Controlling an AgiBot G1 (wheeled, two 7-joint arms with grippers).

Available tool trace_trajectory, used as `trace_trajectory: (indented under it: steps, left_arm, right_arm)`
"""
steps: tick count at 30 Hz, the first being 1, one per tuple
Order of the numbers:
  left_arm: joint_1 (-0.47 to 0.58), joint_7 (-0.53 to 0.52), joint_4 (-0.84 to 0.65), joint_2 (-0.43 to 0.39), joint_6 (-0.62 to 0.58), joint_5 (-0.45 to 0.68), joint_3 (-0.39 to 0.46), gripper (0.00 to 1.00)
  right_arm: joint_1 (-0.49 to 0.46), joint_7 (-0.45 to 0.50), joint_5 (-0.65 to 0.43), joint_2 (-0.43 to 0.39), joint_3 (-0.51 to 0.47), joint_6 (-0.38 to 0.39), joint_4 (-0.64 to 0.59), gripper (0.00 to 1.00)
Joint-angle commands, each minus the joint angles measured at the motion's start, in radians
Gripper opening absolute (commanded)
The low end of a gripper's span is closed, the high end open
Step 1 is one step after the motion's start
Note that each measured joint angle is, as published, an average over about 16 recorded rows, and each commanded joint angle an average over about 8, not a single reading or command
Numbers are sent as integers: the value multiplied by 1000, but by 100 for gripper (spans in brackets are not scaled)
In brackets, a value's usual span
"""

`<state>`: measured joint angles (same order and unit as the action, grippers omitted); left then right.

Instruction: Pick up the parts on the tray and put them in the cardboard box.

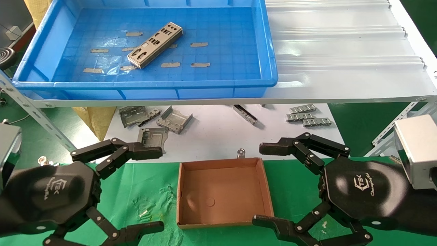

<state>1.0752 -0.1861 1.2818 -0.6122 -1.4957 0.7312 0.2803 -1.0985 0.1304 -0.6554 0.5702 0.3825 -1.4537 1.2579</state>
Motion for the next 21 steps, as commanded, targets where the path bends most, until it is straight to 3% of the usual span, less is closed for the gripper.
trace_trajectory:
  steps: [1,18,21]
  left_arm:
    - [0,0,0,0,0,0,0,100]
    - [0,0,0,0,0,0,0,100]
    - [0,0,0,0,0,0,0,100]
  right_arm:
    - [0,0,0,0,0,0,0,100]
    - [0,0,0,0,0,0,0,100]
    - [0,0,0,0,0,0,0,64]
